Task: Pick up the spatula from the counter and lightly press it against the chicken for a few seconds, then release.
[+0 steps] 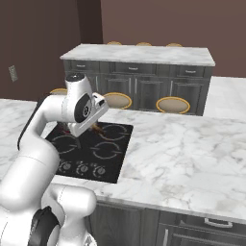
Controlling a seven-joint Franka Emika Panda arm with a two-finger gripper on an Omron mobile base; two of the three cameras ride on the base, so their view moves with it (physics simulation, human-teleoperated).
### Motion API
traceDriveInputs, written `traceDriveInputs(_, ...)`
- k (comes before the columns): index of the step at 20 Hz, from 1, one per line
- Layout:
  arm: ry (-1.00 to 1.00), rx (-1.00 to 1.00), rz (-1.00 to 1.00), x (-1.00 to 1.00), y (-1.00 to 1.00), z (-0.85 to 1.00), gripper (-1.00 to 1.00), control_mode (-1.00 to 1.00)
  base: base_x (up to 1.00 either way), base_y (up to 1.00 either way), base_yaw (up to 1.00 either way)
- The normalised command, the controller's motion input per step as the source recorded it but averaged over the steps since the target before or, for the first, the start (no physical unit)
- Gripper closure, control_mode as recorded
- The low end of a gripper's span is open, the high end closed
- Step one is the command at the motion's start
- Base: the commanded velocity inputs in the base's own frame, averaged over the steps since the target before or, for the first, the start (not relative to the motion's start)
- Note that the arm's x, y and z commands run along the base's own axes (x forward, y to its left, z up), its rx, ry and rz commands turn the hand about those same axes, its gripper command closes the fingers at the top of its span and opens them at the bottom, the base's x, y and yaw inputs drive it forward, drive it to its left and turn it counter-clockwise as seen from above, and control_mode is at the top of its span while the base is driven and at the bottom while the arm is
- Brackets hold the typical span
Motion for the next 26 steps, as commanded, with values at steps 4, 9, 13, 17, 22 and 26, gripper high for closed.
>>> traceDriveInputs(4,0.05,-0.01,0.1,0.23,0.31,0.0,1.0,-1.0,0.0,0.0,0.0)
traceDriveInputs(9,0.03,-0.02,0.08,0.15,0.29,0.0,1.0,-1.0,0.0,0.0,0.0)
traceDriveInputs(13,0.03,-0.02,0.05,0.19,0.17,0.01,1.0,-1.0,0.0,0.0,0.0)
traceDriveInputs(17,0.01,-0.05,0.03,0.14,0.14,0.0,1.0,-1.0,0.0,0.0,0.0)
traceDriveInputs(22,0.04,-0.04,0.02,0.16,0.21,0.0,1.0,-1.0,0.0,0.0,0.0)
traceDriveInputs(26,0.05,-0.02,0.02,0.15,0.14,0.0,1.0,-1.0,0.0,0.0,0.0)
